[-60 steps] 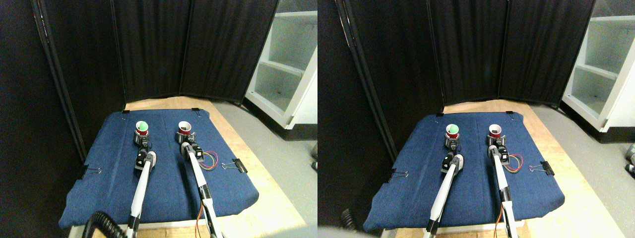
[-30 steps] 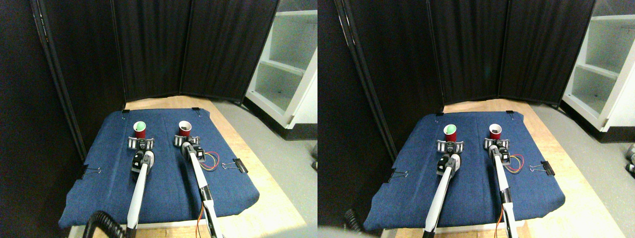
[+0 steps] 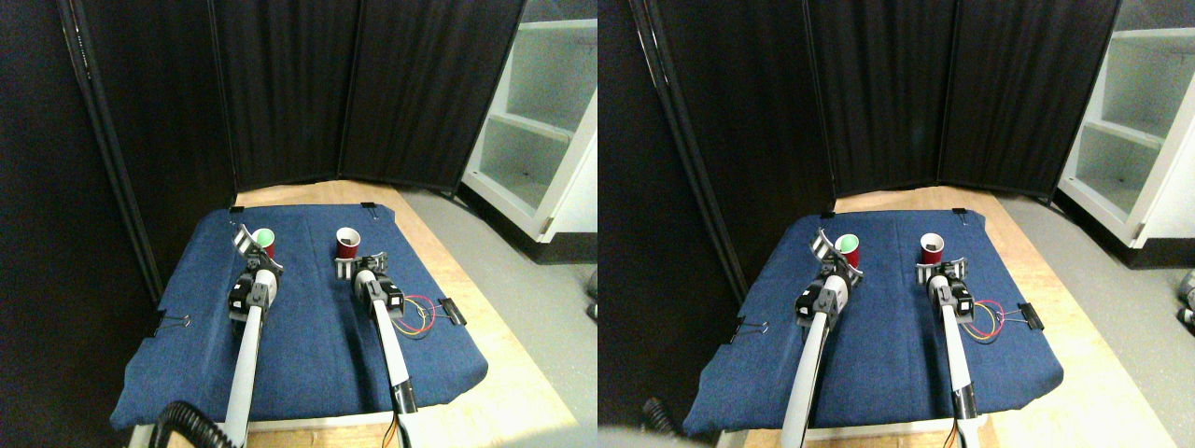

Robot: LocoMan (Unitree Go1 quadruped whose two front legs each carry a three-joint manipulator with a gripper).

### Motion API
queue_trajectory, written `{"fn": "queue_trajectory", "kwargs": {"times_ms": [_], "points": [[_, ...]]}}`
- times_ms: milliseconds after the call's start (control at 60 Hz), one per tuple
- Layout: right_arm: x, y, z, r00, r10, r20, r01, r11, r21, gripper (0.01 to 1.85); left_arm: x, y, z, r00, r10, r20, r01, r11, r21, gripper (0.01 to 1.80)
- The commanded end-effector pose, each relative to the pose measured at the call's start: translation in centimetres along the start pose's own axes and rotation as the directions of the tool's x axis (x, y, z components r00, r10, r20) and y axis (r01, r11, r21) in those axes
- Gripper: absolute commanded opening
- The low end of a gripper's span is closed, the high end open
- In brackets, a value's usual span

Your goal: Pour (bimanual)

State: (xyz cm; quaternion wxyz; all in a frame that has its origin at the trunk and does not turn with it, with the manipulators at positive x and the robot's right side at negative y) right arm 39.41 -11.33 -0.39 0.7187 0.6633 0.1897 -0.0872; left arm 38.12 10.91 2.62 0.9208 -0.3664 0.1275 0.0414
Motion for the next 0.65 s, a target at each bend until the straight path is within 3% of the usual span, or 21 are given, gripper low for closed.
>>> {"fn": "queue_trajectory", "kwargs": {"times_ms": [17, 67, 133, 183, 200, 233, 267, 283, 300, 317, 350, 400, 417, 433, 483, 517, 650], "points": [[-0.8, 1.3, -0.1, 0.999, 0.048, -0.023, -0.048, 0.999, -0.011, 1.78, -0.9, -0.8, 1.0, 0.991, -0.130, -0.011, 0.129, 0.971, 0.199, 1.47], [-0.9, 1.3, -0.2, 0.998, 0.059, -0.036, -0.059, 0.998, -0.024, 1.76, -1.1, -1.1, 1.0, 0.985, -0.170, -0.001, 0.164, 0.946, 0.279, 1.50], [-1.4, 1.5, -0.3, 0.996, 0.074, -0.046, -0.076, 0.996, -0.044, 1.69, -2.0, -1.8, 1.2, 0.974, -0.228, -0.003, 0.199, 0.844, 0.498, 1.58], [-1.7, 1.5, -0.3, 0.995, 0.080, -0.060, -0.084, 0.994, -0.067, 1.62, -2.6, -2.4, 1.4, 0.949, -0.315, -0.019, 0.249, 0.711, 0.658, 1.61], [-1.7, 1.5, -0.3, 0.995, 0.080, -0.060, -0.084, 0.994, -0.067, 1.62, -2.6, -2.4, 1.4, 0.949, -0.315, -0.019, 0.249, 0.711, 0.658, 1.61], [-1.9, 1.6, -0.3, 0.993, 0.093, -0.073, -0.099, 0.991, -0.089, 1.56, -2.8, -2.7, 1.5, 0.919, -0.391, -0.055, 0.300, 0.601, 0.740, 1.56], [-2.1, 1.6, -0.4, 0.993, 0.098, -0.073, -0.105, 0.990, -0.096, 1.53, -2.9, -2.7, 1.6, 0.904, -0.423, -0.067, 0.324, 0.574, 0.752, 1.49], [-2.1, 1.6, -0.4, 0.993, 0.098, -0.073, -0.105, 0.990, -0.096, 1.53, -2.9, -2.7, 1.6, 0.904, -0.423, -0.067, 0.324, 0.574, 0.752, 1.49], [-2.3, 1.7, -0.4, 0.991, 0.107, -0.074, -0.116, 0.986, -0.122, 1.49, -3.0, -2.9, 1.5, 0.862, -0.501, -0.072, 0.369, 0.525, 0.767, 1.27], [-2.3, 1.7, -0.4, 0.991, 0.107, -0.074, -0.116, 0.986, -0.122, 1.49, -3.0, -2.9, 1.5, 0.862, -0.501, -0.072, 0.369, 0.525, 0.767, 1.27], [-2.6, 1.7, -0.5, 0.990, 0.117, -0.077, -0.127, 0.982, -0.137, 1.50, -3.0, -3.0, 1.4, 0.816, -0.568, -0.107, 0.421, 0.457, 0.783, 1.13], [-2.8, 1.7, -0.5, 0.990, 0.124, -0.070, -0.134, 0.977, -0.164, 1.51, -3.1, -3.1, 1.4, 0.776, -0.615, -0.138, 0.455, 0.395, 0.798, 0.99], [-3.0, 1.8, -0.5, 0.990, 0.124, -0.073, -0.135, 0.976, -0.170, 1.52, -3.2, -3.2, 1.4, 0.757, -0.634, -0.158, 0.469, 0.359, 0.807, 0.95], [-3.2, 1.8, -0.6, 0.989, 0.126, -0.077, -0.138, 0.975, -0.174, 1.52, -3.2, -3.3, 1.4, 0.749, -0.640, -0.170, 0.470, 0.333, 0.817, 0.92], [-3.4, 1.9, -0.6, 0.988, 0.130, -0.080, -0.142, 0.973, -0.180, 1.51, -3.4, -3.4, 1.4, 0.744, -0.642, -0.184, 0.472, 0.310, 0.826, 0.90], [-3.7, 2.0, -0.6, 0.986, 0.140, -0.091, -0.154, 0.972, -0.176, 1.51, -3.7, -3.6, 1.3, 0.732, -0.652, -0.200, 0.488, 0.297, 0.821, 0.86], [-4.3, 2.1, -0.7, 0.983, 0.158, -0.093, -0.173, 0.968, -0.183, 1.48, -4.3, -4.1, 1.1, 0.737, -0.637, -0.226, 0.500, 0.289, 0.817, 0.85]]}}
